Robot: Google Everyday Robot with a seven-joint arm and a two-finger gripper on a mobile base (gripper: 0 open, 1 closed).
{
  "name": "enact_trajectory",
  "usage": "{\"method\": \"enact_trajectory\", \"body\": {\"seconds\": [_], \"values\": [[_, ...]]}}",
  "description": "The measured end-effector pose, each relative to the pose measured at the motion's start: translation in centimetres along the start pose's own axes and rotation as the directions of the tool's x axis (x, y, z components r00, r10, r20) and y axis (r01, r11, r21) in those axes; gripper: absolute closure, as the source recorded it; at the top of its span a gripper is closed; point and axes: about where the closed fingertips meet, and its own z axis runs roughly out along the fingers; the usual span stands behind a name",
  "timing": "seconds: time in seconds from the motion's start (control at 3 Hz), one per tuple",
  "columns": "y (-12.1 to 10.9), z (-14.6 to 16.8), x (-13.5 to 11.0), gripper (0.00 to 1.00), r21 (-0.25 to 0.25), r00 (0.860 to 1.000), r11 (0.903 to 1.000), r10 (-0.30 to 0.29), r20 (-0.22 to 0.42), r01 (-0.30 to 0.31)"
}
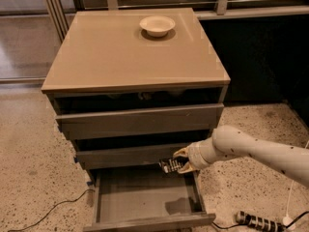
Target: Pick rxbar chocolate from bottom drawer and place on counter
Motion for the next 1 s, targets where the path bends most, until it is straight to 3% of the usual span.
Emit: {"method": "enact_trajectory", "body": {"seconds": [0.33, 1.0], "values": [[-0.8, -0.3, -0.1, 1.00, -0.005, 1.000, 1.0000, 0.008, 0.002, -0.008], [-3.5, -5.6, -1.5, 1.00, -0.036, 0.997, 0.9968, 0.070, -0.038, -0.072]]}}
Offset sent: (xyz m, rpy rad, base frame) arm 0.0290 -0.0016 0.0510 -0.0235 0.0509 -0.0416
